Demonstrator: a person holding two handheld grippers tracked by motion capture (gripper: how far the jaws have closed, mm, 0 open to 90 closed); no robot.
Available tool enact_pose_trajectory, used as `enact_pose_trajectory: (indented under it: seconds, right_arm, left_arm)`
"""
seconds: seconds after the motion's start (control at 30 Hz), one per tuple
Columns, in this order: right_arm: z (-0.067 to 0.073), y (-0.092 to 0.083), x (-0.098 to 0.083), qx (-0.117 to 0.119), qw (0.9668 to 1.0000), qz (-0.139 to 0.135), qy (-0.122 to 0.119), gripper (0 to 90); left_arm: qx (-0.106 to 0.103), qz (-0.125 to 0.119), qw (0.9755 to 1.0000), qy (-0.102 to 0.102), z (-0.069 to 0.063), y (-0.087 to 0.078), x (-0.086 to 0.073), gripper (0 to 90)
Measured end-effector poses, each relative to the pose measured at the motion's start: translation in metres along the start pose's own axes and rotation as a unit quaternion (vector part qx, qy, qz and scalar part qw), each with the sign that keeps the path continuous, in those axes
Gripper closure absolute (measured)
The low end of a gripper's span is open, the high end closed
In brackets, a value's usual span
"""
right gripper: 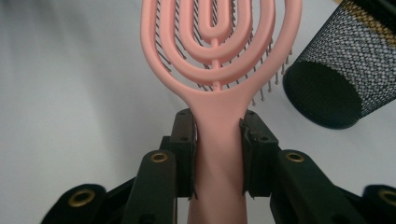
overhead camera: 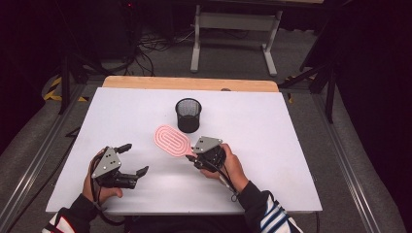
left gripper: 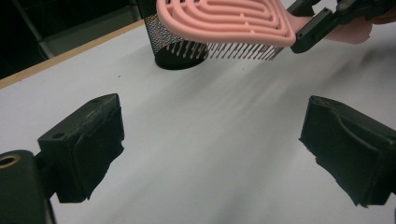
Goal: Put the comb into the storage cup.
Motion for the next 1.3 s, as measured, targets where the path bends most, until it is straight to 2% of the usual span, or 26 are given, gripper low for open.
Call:
enact_pose_trajectory:
  seconds: [0.2,0.43,0.57,0.73,0.8,0.87,0.93,1.03,1.1,1.13,1.3]
  right_arm:
    - [0.002,-0.007,0.001,-0.021,0.9994,-0.026,0.006,70.3]
    - [0.002,-0.011,-0.002,-0.039,0.9977,-0.052,0.020,70.3]
    - [0.002,-0.015,-0.002,-0.048,0.9961,-0.069,0.027,70.3]
    - [0.002,-0.020,-0.001,-0.062,0.9932,-0.092,0.034,70.4]
    - [0.002,-0.022,-0.001,-0.065,0.9922,-0.099,0.039,70.4]
    - [0.001,-0.024,-0.001,-0.074,0.9902,-0.111,0.043,70.4]
    - [0.001,-0.025,-0.001,-0.076,0.9892,-0.117,0.045,70.4]
    - [0.001,-0.027,-0.001,-0.078,0.9877,-0.125,0.052,70.4]
    - [0.001,-0.027,-0.001,-0.082,0.9867,-0.130,0.051,70.4]
    - [0.001,-0.027,-0.001,-0.081,0.9866,-0.132,0.052,70.4]
    - [0.001,-0.029,-0.002,-0.091,0.9833,-0.147,0.057,70.4]
  left_arm:
    - [-0.008,-0.001,1.0000,-0.004,0.000,0.004,0.005,8.8]
    - [-0.049,-0.017,0.9984,-0.022,0.001,0.018,0.021,9.8]
    - [-0.077,-0.023,0.9963,-0.031,-0.002,0.032,0.035,10.5]
    - [-0.112,-0.034,0.9921,-0.045,-0.005,0.055,0.051,12.0]
    - [-0.120,-0.036,0.9908,-0.052,-0.006,0.063,0.056,16.6]
    - [-0.126,-0.048,0.9894,-0.054,-0.007,0.068,0.061,20.6]
    - [-0.120,-0.050,0.9899,-0.057,-0.007,0.071,0.065,23.6]
    - [-0.131,-0.068,0.9864,-0.073,-0.005,0.075,0.069,25.4]
    - [-0.134,-0.081,0.9850,-0.072,-0.004,0.077,0.072,27.4]
    - [-0.141,-0.088,0.9829,-0.079,-0.004,0.077,0.073,28.4]
    - [-0.149,-0.114,0.9780,-0.091,-0.002,0.078,0.080,34.7]
Point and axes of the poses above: each handheld gripper's, and its own axes: y roughly forward along the jaws, x roughly out of its top, z roughly to its left, the point moved 1 cm from there along y, roughly forward along the jaws, and after that the axes turned 13 degrees about -x, right-handed, at the moved point
